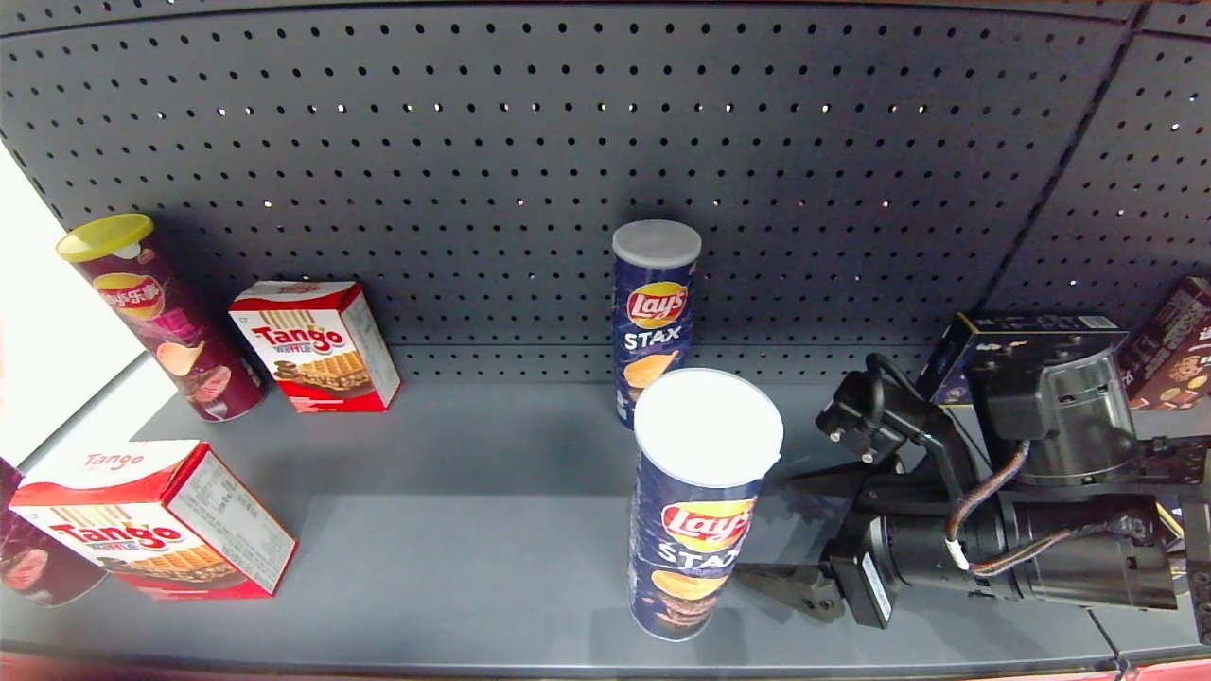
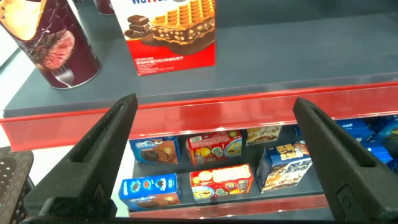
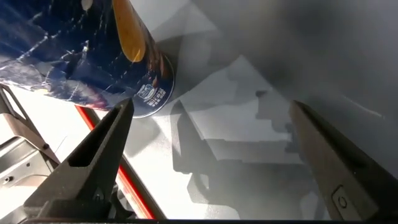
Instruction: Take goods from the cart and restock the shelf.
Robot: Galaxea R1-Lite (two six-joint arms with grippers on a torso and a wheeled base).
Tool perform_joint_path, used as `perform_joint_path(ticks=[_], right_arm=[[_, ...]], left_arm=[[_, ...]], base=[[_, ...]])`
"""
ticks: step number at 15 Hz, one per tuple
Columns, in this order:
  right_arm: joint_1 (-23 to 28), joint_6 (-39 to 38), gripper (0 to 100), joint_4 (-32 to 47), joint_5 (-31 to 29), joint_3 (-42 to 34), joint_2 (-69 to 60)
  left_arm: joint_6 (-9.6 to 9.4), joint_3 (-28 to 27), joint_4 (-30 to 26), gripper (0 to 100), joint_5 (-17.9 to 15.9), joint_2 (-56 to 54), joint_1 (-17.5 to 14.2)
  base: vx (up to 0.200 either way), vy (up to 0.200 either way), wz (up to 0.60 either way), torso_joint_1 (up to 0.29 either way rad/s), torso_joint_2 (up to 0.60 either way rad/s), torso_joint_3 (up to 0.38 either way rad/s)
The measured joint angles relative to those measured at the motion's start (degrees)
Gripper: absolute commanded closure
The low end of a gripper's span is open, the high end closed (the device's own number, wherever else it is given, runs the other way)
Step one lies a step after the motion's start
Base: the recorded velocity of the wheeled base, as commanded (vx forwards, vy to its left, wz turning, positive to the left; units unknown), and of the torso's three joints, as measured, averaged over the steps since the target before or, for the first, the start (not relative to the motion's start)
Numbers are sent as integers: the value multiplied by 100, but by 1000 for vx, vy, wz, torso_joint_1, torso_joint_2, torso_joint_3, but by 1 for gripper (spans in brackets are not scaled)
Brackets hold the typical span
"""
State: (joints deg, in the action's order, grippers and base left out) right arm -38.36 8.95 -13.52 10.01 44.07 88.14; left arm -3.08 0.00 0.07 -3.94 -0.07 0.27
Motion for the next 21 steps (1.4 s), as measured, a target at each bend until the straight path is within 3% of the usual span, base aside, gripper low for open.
perform_joint_path(ticks=[21], right_arm=[[-96,9,0,-9,15,16,39]], left_arm=[[0,0,0,0,-2,0,0]], base=[[0,0,0,0,0,0]])
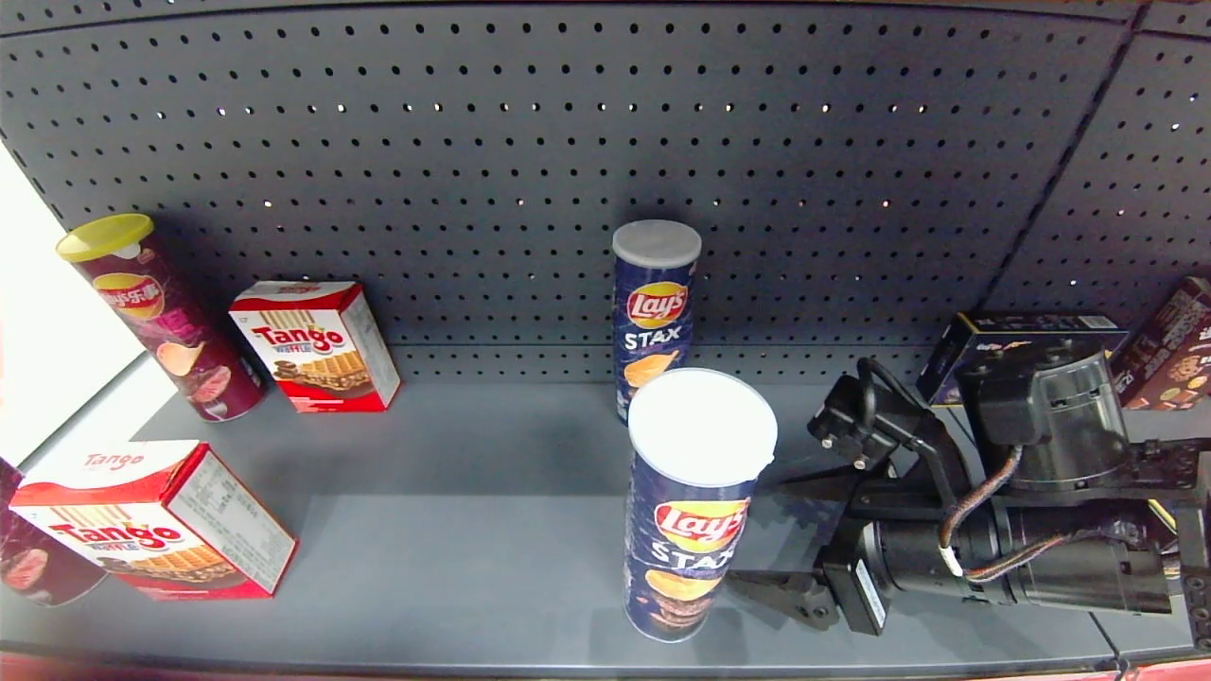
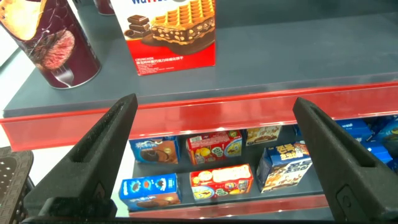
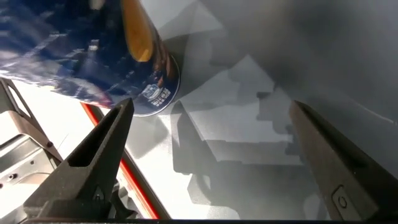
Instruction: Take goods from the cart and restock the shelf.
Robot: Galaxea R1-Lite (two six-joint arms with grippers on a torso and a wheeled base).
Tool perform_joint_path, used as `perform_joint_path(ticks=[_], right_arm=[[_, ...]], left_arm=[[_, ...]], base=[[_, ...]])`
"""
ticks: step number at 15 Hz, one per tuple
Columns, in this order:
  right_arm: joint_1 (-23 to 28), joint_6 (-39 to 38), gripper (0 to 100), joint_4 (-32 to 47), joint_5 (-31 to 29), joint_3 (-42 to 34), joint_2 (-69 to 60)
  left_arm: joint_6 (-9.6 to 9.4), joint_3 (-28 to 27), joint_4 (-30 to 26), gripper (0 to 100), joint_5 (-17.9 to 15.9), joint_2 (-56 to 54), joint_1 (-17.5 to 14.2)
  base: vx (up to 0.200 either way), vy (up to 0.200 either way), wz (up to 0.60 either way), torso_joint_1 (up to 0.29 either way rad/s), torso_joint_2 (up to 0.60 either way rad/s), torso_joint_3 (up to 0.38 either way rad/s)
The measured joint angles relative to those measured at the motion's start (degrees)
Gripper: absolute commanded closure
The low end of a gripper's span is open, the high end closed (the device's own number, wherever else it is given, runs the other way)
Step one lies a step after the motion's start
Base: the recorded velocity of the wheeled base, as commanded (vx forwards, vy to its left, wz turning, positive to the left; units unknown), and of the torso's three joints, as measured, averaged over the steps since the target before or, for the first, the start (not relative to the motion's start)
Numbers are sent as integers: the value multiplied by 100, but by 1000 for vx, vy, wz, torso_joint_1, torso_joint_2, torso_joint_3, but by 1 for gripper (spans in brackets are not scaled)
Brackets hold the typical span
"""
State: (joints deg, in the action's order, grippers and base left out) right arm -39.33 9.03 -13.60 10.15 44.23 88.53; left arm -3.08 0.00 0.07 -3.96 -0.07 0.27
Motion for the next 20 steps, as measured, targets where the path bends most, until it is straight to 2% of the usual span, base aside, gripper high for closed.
perform_joint_path(ticks=[9,14,17,20], right_arm=[[-74,0,0,-5,-4,111,135],[17,-11,0,-21,-37,-99,-72],[452,-23,0,-40,-45,-319,-656],[1336,-37,0,-43,-52,-424,-1508]], left_arm=[[0,0,0,0,0,0,0],[0,0,0,0,-5,0,6],[0,0,0,0,-2,0,6],[0,0,0,0,-6,0,2]], base=[[0,0,0,0,0,0],[0,0,0,0,0,0],[0,0,0,0,0,0],[0,0,0,0,0,0]])
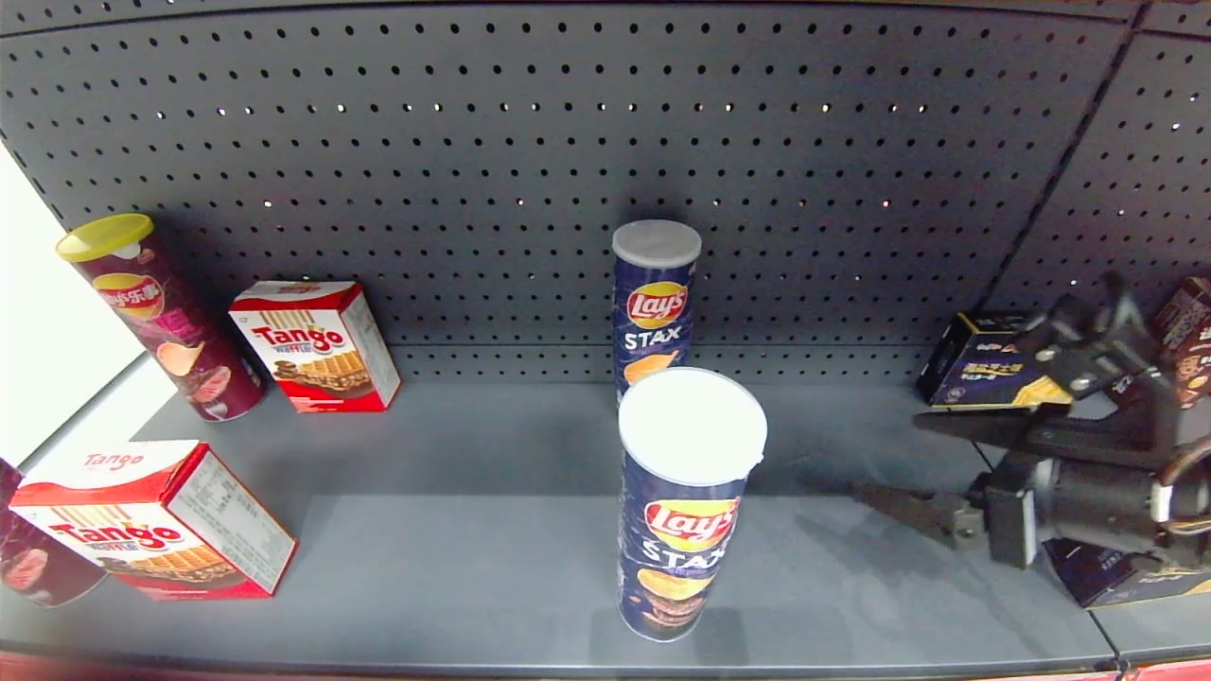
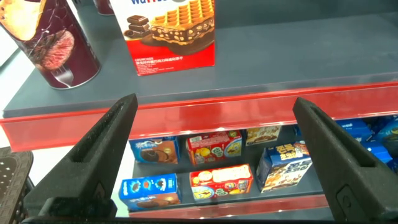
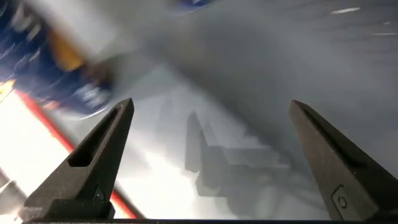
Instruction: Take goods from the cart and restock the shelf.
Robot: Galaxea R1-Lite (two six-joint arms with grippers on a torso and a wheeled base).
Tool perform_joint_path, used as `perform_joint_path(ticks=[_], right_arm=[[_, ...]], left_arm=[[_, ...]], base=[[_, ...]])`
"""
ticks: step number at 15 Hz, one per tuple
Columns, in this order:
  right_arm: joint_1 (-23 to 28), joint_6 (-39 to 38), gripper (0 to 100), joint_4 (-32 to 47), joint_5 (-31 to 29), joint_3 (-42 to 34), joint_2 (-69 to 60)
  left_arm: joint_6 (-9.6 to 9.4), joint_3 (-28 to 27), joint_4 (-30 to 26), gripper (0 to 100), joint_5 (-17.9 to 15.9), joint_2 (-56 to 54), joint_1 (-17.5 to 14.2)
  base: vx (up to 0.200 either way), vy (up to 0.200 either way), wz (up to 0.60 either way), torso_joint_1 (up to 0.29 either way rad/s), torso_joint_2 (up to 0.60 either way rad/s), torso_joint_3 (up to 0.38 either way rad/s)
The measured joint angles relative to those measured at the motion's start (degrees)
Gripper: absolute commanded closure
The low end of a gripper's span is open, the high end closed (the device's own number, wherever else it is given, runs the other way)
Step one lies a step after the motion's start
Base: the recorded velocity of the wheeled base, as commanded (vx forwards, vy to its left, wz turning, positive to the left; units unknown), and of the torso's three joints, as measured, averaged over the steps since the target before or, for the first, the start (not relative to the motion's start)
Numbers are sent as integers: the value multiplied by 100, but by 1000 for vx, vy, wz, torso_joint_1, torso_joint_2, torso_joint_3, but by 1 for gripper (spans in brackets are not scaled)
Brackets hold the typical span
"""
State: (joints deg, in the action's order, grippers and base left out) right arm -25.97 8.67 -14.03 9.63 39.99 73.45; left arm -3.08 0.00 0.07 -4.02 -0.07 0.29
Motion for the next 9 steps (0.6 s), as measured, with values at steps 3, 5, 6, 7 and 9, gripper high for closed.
perform_joint_path(ticks=[3,5,6,7,9], right_arm=[[1232,-33,0,13,-2,-273,-1174],[1966,-40,0,32,-30,-672,-2136],[2239,-41,0,38,-49,-925,-2610],[2492,-40,0,54,-72,-1224,-3103],[2903,-38,0,137,-123,-1803,-4002]], left_arm=[[0,0,0,0,0,10,4],[0,0,0,0,0,18,6],[0,0,0,0,0,21,6],[0,0,0,0,-2,23,6],[2,0,0,0,0,23,6]], base=[[0,0,0,0,0,0],[0,0,0,0,0,0],[0,0,0,0,0,0],[0,0,0,0,0,0],[0,0,0,0,0,0]])
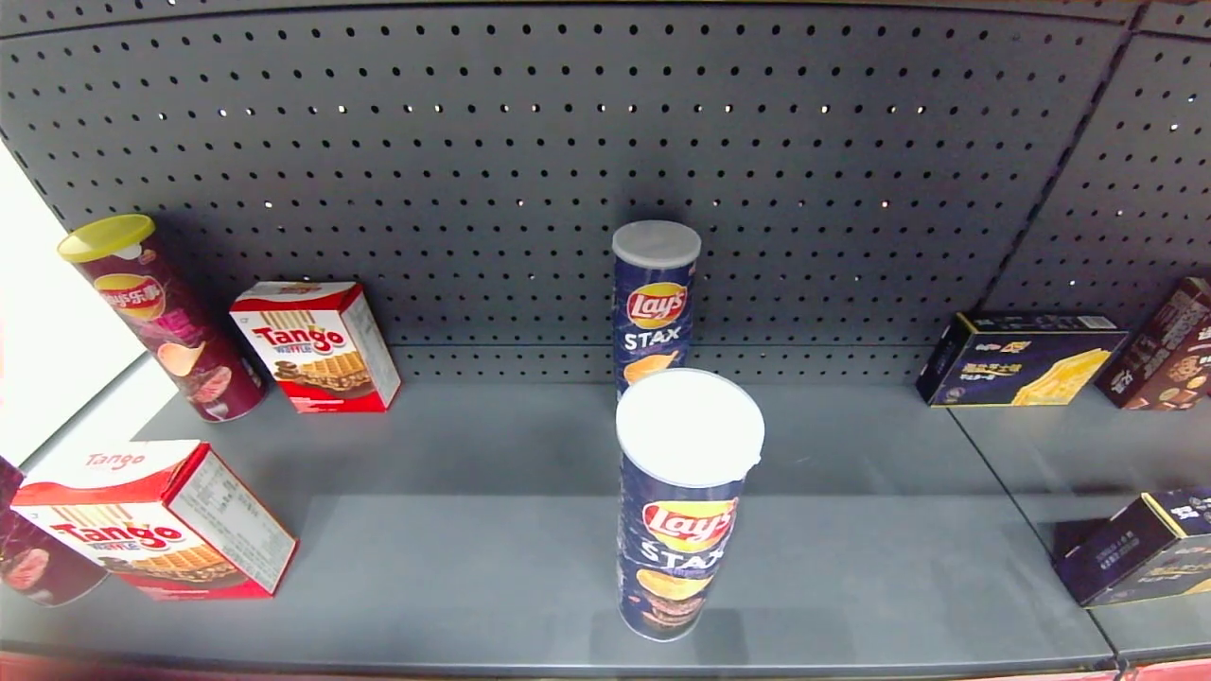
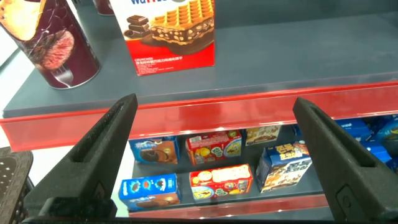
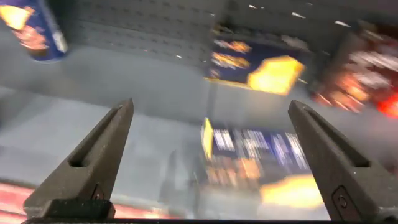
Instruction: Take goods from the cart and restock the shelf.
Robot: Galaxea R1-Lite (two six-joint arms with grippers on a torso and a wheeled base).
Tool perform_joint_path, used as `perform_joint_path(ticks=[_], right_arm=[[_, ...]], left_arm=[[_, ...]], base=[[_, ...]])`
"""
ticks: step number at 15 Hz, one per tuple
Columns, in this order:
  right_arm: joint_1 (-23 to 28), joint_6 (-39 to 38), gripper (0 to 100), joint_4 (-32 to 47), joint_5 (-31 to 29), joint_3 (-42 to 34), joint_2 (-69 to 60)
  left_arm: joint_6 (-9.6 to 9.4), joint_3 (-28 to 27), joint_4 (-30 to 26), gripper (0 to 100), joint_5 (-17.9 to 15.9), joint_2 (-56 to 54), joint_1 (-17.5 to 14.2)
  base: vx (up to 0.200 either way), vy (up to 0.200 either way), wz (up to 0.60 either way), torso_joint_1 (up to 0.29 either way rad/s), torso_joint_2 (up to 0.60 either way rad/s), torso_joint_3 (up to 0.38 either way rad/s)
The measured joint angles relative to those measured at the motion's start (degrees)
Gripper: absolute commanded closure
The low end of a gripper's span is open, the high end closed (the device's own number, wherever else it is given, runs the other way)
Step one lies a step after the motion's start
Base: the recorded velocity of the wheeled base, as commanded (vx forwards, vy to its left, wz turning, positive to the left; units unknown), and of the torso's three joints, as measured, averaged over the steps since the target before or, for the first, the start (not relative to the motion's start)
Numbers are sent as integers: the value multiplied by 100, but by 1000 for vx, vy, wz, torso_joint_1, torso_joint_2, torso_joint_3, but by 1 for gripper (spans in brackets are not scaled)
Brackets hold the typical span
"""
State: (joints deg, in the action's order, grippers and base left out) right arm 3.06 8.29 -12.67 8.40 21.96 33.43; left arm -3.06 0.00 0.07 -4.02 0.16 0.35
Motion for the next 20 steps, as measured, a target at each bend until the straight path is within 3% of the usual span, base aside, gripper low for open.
perform_joint_path(ticks=[3,7,9,12,15,18,20], right_arm=[[341,-60,0,501,-145,-741,-1268],[517,-534,0,422,-528,-1998,-2466],[471,-573,0,1198,-479,-2149,-2662],[308,-902,0,1256,-840,-2180,-2778],[121,-847,0,1257,-775,-2191,-2822],[-493,-845,0,1253,-747,-2196,-2855],[-424,-842,0,1251,-742,-2196,-3016]], left_arm=[[-2,0,0,0,6,-9,-6],[-2,0,0,0,6,-13,-11],[-2,0,0,0,6,-13,-11],[0,0,0,0,6,-13,-9],[0,0,0,0,9,-13,-9],[-2,0,0,0,9,-13,-9],[2,0,0,0,9,-13,-9]], base=[[0,0,0,0,0,0],[0,0,0,0,0,0],[0,0,0,0,0,0],[0,0,0,0,0,0],[0,0,0,0,0,0],[0,0,0,0,0,0],[0,0,0,0,0,0]])
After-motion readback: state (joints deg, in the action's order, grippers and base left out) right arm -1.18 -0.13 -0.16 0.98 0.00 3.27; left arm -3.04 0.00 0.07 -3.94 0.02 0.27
